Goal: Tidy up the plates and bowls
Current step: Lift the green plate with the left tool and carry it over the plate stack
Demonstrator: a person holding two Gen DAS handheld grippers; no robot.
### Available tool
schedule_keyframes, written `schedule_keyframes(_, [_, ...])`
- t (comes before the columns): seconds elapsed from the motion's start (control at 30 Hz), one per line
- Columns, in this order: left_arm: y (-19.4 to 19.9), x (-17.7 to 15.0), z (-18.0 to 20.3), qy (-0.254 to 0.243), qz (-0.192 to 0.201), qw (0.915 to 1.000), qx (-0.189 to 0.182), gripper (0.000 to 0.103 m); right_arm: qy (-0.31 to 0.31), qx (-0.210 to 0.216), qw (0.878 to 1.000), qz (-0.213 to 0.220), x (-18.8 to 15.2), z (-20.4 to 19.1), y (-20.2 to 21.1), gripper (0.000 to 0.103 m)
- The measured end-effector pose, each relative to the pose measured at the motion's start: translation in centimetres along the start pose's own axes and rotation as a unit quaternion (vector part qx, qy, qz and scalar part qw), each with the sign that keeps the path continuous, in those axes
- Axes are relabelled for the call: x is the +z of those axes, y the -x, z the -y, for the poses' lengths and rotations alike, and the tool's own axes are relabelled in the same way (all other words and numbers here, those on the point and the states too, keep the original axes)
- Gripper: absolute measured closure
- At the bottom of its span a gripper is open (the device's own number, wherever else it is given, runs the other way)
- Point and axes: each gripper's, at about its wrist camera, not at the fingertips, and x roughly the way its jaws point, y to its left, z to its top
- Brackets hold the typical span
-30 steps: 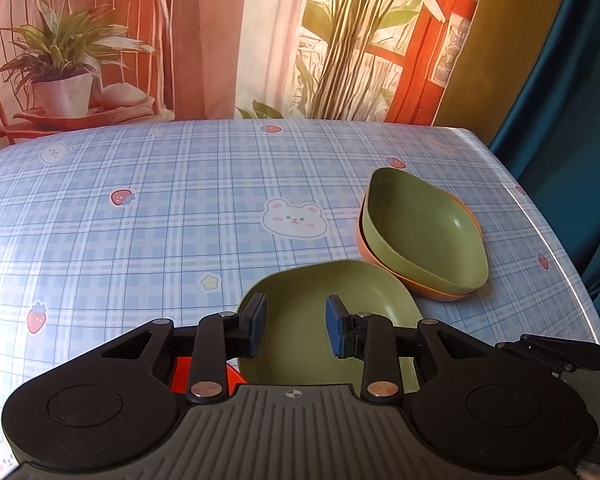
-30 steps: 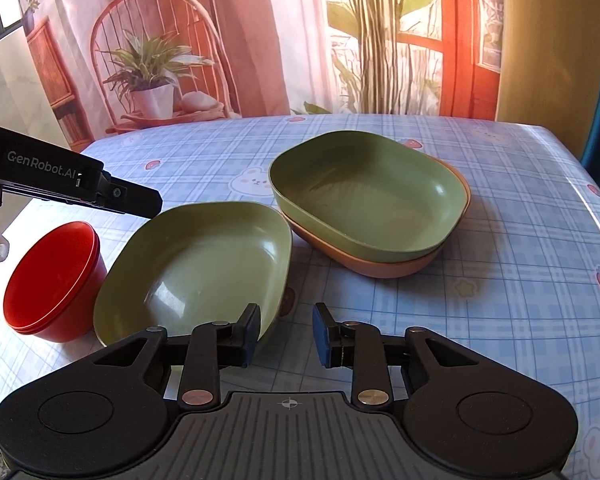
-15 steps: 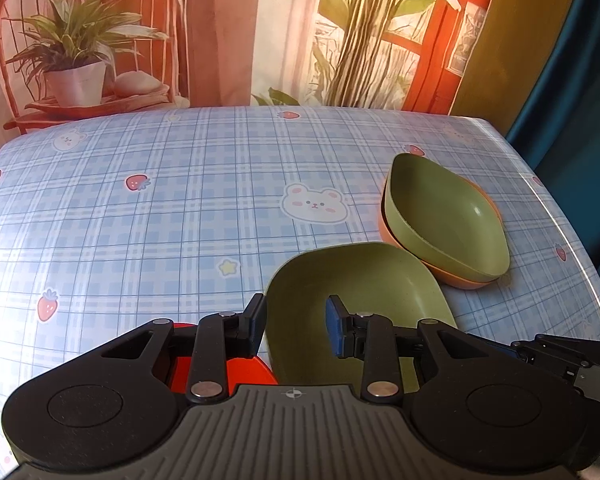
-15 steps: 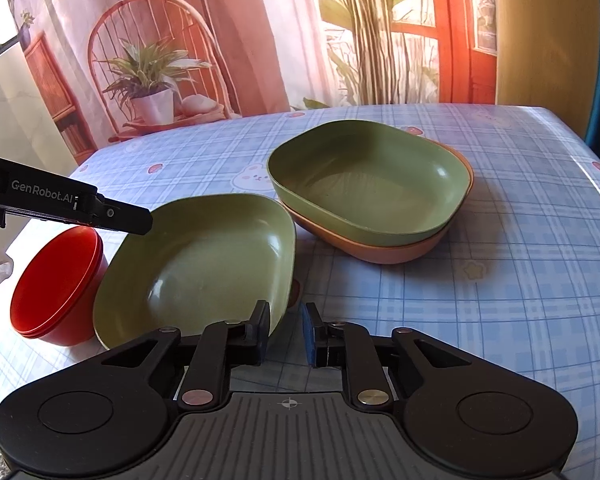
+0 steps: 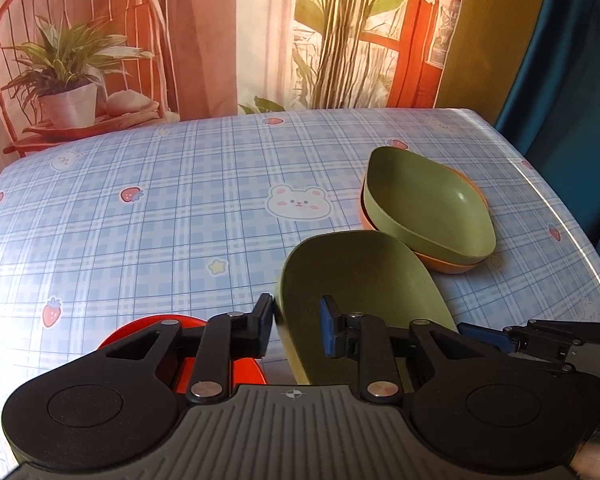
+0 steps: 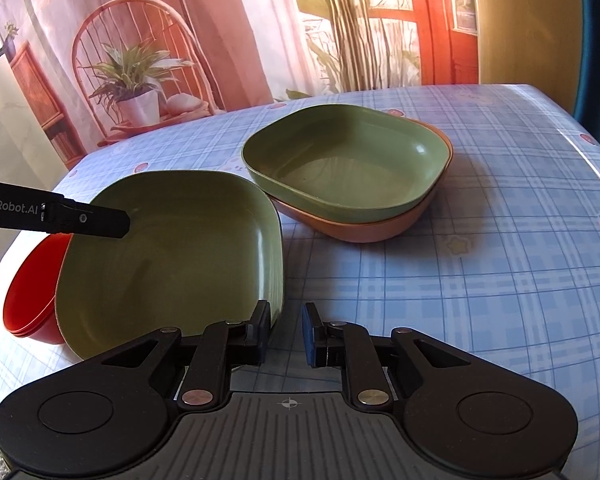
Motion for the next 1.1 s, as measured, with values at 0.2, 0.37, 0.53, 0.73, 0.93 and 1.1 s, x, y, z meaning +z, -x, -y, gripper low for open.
schedule_keyframes(0.2, [-0.5, -0.1, -0.4, 0.001, -0.010, 0.9999, -0.008, 0.091, 0.006, 0.003, 1.000, -0.006, 0.5, -0.3, -0.4, 0.087])
schedule_keyframes(0.37, [-0.6, -0.1, -0.6, 0.005, -0.011, 0.9999, -0.011, 0.091, 0.007, 0.010, 1.000, -0.008, 0.8, -0.1, -0.8, 0.087])
schedule_keyframes(0.53, [-0.2, 0.1, -0.6, 0.004, -0.004, 1.0000, -0.004, 0.091, -0.002, 0.024, 1.000, -0.006, 0.7, -0.1, -0.3, 0.086])
schedule_keyframes(0.73, [0.6, 0.7, -0.7, 0.009, 0.009, 0.9999, -0.003, 0.091, -0.010, 0.036, 0.999, 0.012, 0.7, -0.4, 1.1, 0.087])
schedule_keyframes(0.93, [1.6, 1.6, -0.8, 0.011, 0.026, 0.9996, -0.007, 0.091, -0.010, 0.040, 0.999, 0.034, 1.3, -0.8, 2.5, 0.087])
schedule_keyframes(1.1, [2.0, 2.7, -0.7, 0.009, 0.037, 0.9992, -0.013, 0.091, -0.013, 0.043, 0.998, 0.049, 1.7, -0.9, 3.4, 0.086])
